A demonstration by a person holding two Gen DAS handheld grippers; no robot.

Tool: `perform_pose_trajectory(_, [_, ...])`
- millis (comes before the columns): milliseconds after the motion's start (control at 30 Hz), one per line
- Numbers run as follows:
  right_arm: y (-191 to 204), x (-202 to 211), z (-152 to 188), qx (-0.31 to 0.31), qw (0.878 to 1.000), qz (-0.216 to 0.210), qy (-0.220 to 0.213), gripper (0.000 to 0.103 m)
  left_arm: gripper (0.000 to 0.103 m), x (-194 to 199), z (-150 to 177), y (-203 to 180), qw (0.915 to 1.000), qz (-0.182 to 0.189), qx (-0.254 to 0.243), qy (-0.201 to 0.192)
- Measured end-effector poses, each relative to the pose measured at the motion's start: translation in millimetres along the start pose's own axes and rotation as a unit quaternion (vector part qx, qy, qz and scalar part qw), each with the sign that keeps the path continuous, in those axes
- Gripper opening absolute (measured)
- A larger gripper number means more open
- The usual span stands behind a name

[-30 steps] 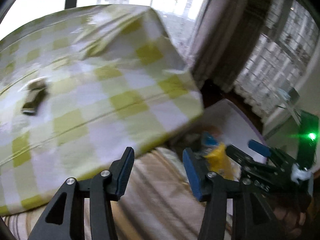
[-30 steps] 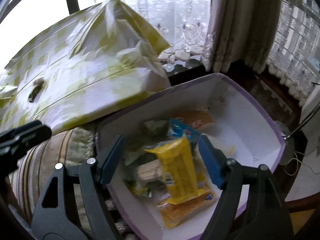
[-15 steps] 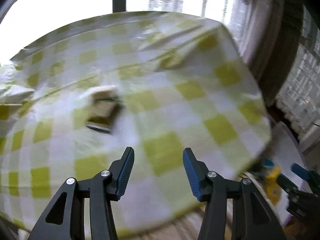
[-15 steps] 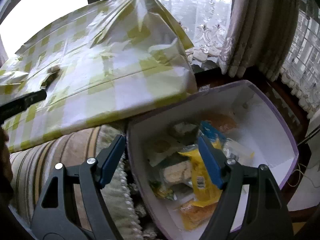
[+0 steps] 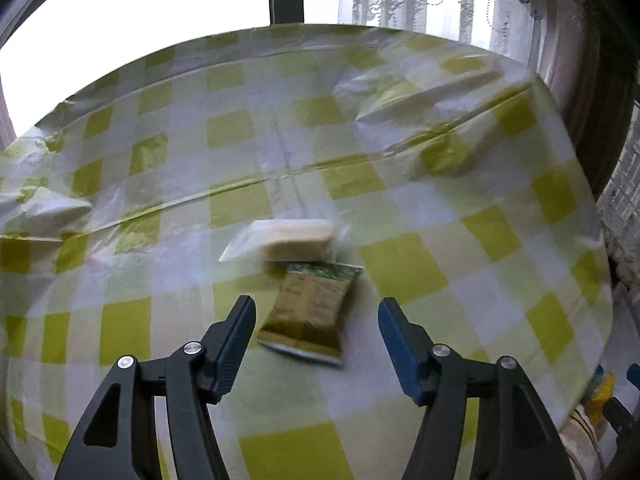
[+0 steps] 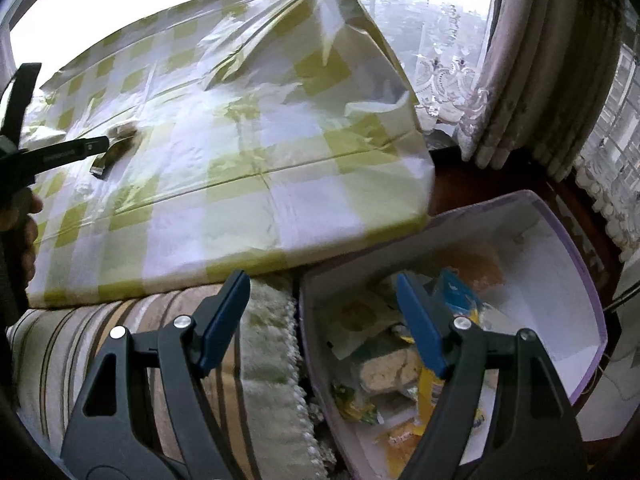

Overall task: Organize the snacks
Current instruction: 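Move both open grippers from the box back over the tablecloth, then grasp the green-and-brown snack packet with the left gripper while the right grasps the clear-bagged bun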

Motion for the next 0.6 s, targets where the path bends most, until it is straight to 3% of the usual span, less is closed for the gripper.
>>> perform_pose_trajectory(333, [14.9,-10.0,-10.4,0.007,1.0,-0.004,0.001,0.078,0.062,-30.7,5.3,12.7,0.9995,0.022,0.001,0.023])
perform_pose_trajectory(467, [23.3,-13.3,-17.6,0.011,1.0,-0.008,-0.003,0.078,0.041,-30.9,4.0,10.5,0.9995,0.024,-0.014,0.015])
perform_pose_trajectory(600, [36.6,-15.7,-31.1,0.015,1.0,-0.018,-0.017,0.082,0.038,-27.5,6.5,9.0,0.9992,0.03,-0.022,0.013])
Point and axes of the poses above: each gripper's, at about its wrist camera, not at the fingertips, and x roughly against the way its jaws point, y to its left, z to its underside, the point moved 1 cm from there along -x, roughly the way its jaws point, and after that the axes turned 10 degrees about -y, right-handed, at the moved point
